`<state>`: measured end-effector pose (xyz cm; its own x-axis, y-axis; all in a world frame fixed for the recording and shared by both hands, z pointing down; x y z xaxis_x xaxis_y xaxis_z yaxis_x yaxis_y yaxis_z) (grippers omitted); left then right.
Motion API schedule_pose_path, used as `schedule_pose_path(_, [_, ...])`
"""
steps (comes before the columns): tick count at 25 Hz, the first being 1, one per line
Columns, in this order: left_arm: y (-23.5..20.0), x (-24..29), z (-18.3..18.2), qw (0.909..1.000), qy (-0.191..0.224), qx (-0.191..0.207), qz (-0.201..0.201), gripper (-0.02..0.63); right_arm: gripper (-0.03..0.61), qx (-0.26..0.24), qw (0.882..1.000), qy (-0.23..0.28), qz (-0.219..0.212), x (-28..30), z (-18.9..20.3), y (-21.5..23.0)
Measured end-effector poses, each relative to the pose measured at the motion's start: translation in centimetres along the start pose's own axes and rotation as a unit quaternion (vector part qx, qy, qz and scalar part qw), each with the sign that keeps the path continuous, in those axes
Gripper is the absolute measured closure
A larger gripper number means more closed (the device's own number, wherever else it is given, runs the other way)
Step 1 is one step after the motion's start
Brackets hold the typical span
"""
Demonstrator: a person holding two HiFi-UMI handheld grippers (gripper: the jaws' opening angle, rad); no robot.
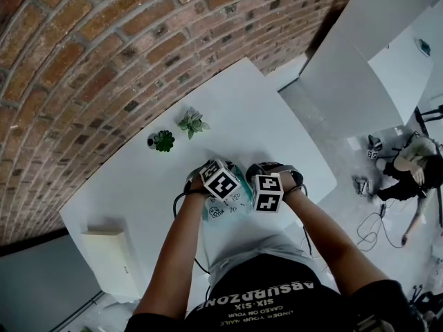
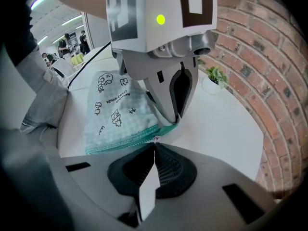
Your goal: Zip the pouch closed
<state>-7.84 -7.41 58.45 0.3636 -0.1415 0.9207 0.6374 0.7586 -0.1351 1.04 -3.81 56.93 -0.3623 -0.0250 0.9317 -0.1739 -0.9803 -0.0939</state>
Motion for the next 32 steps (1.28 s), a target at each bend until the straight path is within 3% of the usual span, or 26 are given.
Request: schedule_pose_path(32, [0.1, 0.0, 0.1, 0.9999, 0.0, -0.011, -0.009, 0.589, 0.577, -0.001, 1.0, -0.01, -0.006, -0.2, 0.2, -1.5])
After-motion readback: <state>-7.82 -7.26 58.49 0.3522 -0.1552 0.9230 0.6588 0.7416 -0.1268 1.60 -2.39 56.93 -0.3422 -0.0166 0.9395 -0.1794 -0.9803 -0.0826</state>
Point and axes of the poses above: the fingertips, and each gripper's own axes: x forward along the fingers, y to its right, z out of its underside, the point moved 9 cm from there along -x, backward along the fingers, and after that the axes turned 7 degrees about -x, right-handed, at the moved point
